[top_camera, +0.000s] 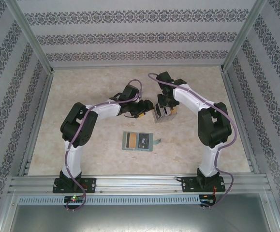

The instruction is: Put the credit cards into the card holder

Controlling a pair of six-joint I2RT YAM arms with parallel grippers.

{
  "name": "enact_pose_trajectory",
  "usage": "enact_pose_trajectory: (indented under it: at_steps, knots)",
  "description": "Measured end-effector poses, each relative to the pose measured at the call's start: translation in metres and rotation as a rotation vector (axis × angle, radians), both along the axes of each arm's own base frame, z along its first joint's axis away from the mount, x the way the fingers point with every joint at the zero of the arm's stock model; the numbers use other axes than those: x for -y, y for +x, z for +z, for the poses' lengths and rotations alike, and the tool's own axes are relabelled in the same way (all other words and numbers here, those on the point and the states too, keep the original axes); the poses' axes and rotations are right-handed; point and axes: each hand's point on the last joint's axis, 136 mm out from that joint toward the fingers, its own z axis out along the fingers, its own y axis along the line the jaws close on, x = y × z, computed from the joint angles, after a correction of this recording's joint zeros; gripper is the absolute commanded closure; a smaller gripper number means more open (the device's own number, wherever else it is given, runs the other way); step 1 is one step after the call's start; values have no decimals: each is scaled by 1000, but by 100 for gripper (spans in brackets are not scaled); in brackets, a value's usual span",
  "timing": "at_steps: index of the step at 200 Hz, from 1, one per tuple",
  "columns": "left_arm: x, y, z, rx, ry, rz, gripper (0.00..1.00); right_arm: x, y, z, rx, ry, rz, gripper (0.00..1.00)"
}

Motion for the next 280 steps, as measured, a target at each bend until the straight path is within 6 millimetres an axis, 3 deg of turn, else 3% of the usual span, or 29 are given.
enact_pose_trajectory:
  at_steps: [59, 89, 153, 280]
  knots:
    - [14, 9, -21, -75, -36, 5, 32, 7, 2, -11, -30, -63, 14, 62]
    - [21, 18, -17, -73, -65, 5, 31, 6, 2, -13, -30, -79, 21, 61]
    - [23, 22, -23, -99, -82, 14, 48, 5, 2, -17, -25, -127, 42, 61]
    - [27, 20, -25, -103, -79, 3, 53, 10, 2, -10, 16, -197, 44, 63]
